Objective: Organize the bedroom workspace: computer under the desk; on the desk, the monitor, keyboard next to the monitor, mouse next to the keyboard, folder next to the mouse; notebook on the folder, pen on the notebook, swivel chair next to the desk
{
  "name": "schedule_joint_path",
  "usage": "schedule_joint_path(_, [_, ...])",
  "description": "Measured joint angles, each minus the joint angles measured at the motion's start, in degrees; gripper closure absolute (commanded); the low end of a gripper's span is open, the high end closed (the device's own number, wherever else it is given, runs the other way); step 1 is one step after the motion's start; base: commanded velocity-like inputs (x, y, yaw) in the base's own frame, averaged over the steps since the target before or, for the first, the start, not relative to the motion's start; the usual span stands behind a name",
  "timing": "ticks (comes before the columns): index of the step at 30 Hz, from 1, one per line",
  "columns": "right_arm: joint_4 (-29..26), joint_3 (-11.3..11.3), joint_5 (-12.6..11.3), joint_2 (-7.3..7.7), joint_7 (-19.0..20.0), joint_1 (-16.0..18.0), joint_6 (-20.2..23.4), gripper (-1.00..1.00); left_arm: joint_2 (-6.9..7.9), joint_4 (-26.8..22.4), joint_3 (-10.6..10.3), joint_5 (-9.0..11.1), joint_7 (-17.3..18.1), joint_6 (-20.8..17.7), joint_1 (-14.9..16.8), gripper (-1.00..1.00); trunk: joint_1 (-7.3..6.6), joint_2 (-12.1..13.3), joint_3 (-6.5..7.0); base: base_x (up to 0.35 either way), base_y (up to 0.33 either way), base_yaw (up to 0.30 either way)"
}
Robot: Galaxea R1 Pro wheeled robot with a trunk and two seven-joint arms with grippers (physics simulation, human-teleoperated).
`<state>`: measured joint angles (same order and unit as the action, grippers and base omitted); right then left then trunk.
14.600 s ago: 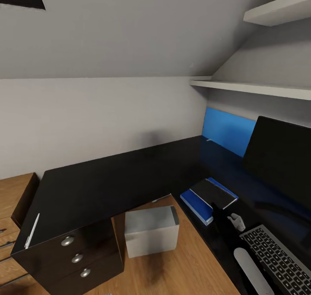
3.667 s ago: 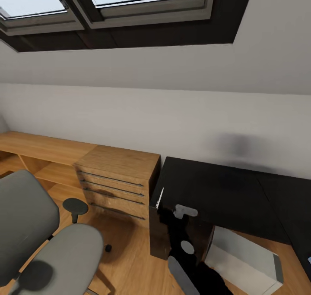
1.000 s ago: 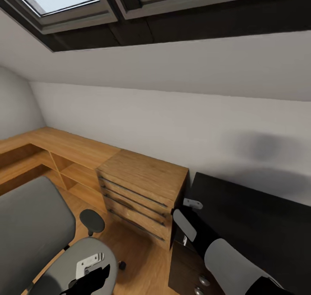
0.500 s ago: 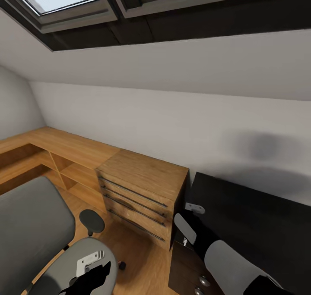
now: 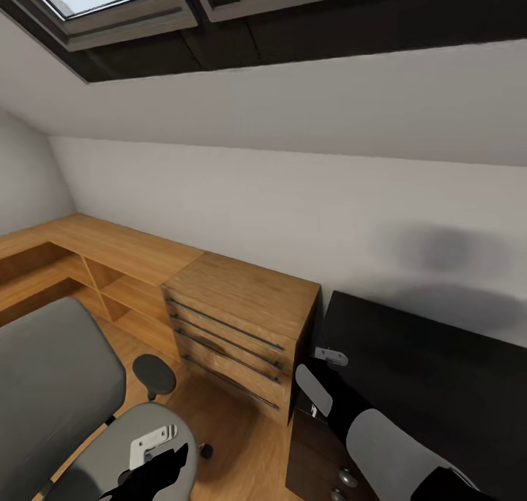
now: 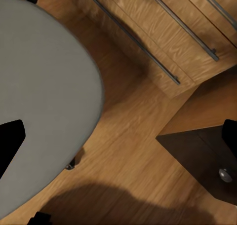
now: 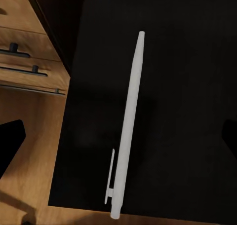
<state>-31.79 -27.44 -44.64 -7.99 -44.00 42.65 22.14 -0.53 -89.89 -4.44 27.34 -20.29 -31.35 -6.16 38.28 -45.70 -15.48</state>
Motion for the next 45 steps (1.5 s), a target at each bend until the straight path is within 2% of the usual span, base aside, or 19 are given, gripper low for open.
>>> schedule_joint_path(19, [3.65,-0.04,0.07,-0.15,-0.01,0.0,-0.21,-1.0,0.0,0.0,0.11,0.0,-0.01,0.06,0.0,-1.0,4.18,-7.63,-3.42,0.0,0.0,0.0])
schedule_joint_path(36, [3.91,-0.04,0.07,-0.15,-0.01,0.0,-0.29,-1.0,-0.06,-0.79,0.09,0.0,0.0,0.09,0.0,-1.0,7.91,-14.46,-6.48,0.0,0.0,0.0])
schedule_joint_path(45, [3.92,-0.04,0.08,-0.15,-0.01,0.01,-0.29,-1.0,-0.04,-0.79,0.09,0.0,-0.01,0.04,0.0,-1.0,9.02,-16.48,-7.38,0.0,0.0,0.0])
